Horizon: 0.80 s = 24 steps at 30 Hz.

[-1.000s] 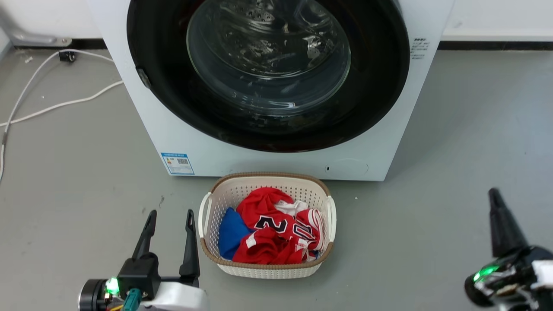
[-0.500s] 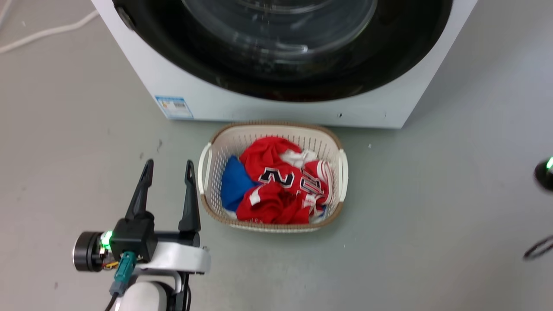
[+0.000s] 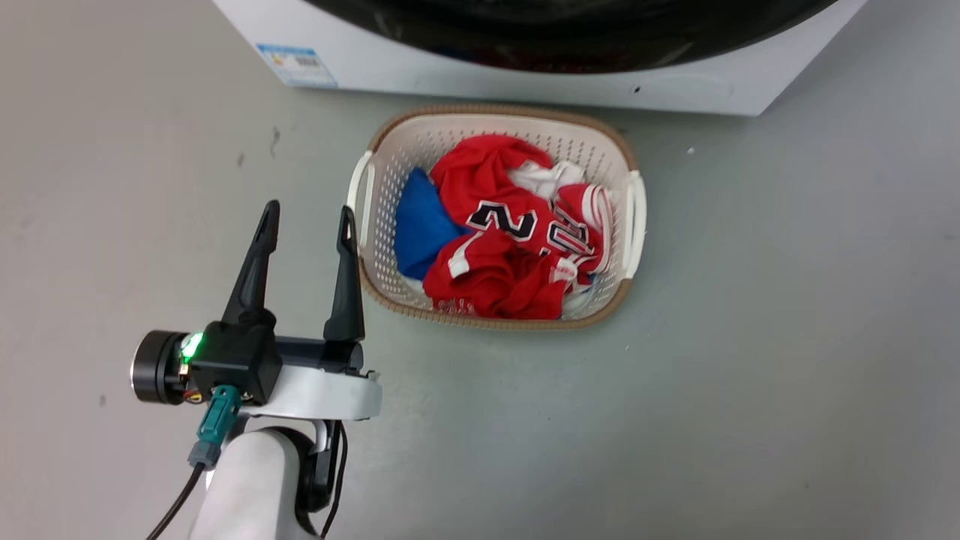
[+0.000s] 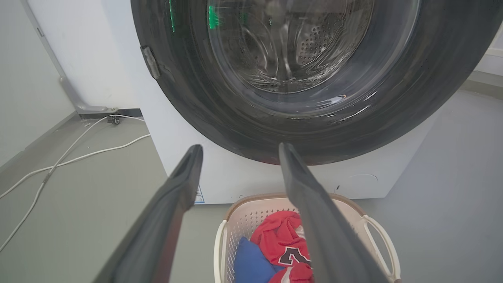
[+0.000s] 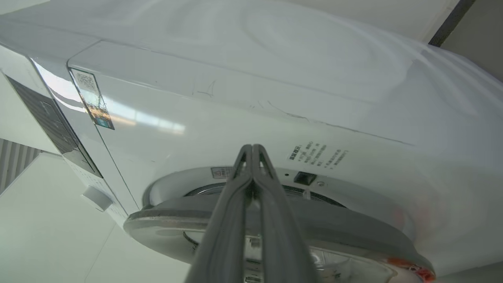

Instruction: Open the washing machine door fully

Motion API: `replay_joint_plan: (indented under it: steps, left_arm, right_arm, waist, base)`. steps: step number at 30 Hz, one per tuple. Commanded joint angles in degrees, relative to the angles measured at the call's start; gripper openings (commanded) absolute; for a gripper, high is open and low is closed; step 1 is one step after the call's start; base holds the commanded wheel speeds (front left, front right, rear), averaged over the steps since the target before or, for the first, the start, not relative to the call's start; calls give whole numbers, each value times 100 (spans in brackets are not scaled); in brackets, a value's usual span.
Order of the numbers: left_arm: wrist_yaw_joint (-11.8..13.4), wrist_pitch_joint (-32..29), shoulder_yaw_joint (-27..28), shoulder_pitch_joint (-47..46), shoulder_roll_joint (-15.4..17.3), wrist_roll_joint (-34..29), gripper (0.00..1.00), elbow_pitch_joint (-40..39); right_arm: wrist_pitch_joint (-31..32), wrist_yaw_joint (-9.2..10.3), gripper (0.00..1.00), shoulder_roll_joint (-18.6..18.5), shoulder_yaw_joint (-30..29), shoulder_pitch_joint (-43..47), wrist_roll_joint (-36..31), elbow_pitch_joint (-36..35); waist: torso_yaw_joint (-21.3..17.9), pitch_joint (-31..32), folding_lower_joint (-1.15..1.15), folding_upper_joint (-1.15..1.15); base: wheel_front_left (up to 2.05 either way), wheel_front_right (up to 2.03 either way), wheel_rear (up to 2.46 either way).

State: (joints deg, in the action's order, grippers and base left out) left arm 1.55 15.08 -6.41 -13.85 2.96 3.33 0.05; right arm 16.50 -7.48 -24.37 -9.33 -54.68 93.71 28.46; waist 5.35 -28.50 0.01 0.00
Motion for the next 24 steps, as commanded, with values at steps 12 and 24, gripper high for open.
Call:
replay_joint_plan:
  steps: [12,24]
  left_arm:
    - [27,14,-189,-333,-10,169,100,-33]
    - [41,14,-374,-546,-10,330,100,4]
  right_arm:
    - [1075,-2,0,-402,946,-1203,-509,287]
    - [2337,-2,0,-689,1660,-1832,-895,320]
  waist:
    - [338,-594,-1,0]
    - [547,-919,-1,0]
  base:
    - [0,0,0]
    - [0,0,0]
